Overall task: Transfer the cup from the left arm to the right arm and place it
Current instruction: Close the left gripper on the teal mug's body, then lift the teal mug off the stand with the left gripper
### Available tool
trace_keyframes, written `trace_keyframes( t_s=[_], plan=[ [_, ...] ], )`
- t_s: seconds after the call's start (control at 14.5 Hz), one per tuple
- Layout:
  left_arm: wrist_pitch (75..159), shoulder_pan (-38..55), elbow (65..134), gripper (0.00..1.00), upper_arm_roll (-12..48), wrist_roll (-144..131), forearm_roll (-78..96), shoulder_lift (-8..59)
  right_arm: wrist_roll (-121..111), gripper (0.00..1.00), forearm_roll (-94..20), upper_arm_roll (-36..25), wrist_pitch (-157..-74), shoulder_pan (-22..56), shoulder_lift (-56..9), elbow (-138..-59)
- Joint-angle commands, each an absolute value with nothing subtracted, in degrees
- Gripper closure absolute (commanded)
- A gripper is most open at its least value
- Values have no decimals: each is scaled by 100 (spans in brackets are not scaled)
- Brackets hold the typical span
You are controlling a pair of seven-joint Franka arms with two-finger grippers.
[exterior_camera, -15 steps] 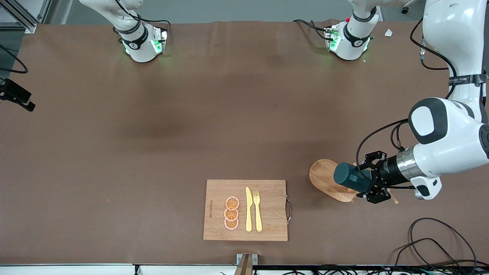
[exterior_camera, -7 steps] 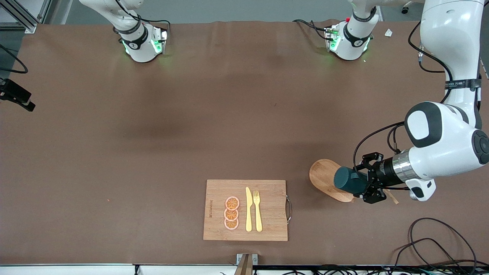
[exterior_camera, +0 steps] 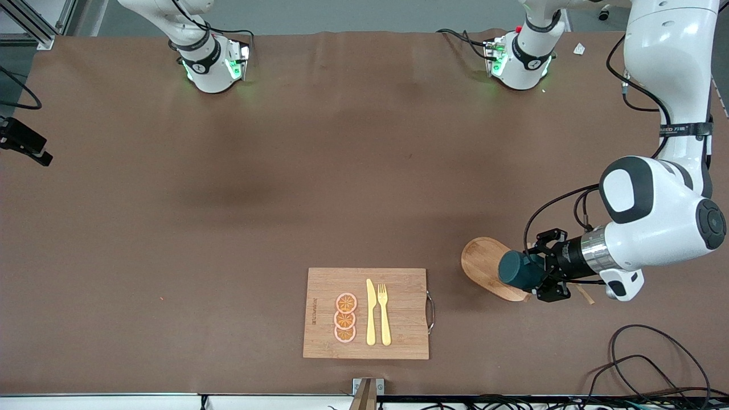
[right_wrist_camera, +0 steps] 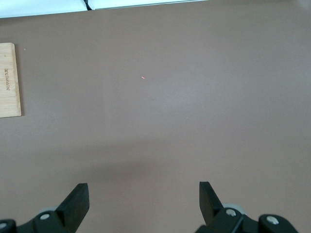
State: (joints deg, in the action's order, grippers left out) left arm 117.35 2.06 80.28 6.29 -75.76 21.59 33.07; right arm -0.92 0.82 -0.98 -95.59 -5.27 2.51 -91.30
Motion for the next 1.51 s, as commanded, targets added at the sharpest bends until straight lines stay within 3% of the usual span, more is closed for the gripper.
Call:
trace_keyframes(
  t_s=[0.0,0.14,0.62,1.03,1.44],
  plan=[
    [11725,237,7919,38,624,-7699,2250,3357,-176,0,-44,-26,-9571,-677,325,-9211],
    [11725,229,7910,45,624,-7804,2233,3331,-176,0,-44,-26,-9571,-677,325,-9211],
    [11646,263,7892,45,1212,-8261,2136,2980,-176,0,-44,-26,-9571,-677,325,-9220],
    [11636,1659,7884,45,1222,-8884,584,2926,-176,0,-44,-26,-9571,-677,325,-9220],
    [11742,2977,7884,45,1187,-9736,-1542,3497,-185,0,-44,-35,-9562,-703,290,-9202]
  ],
)
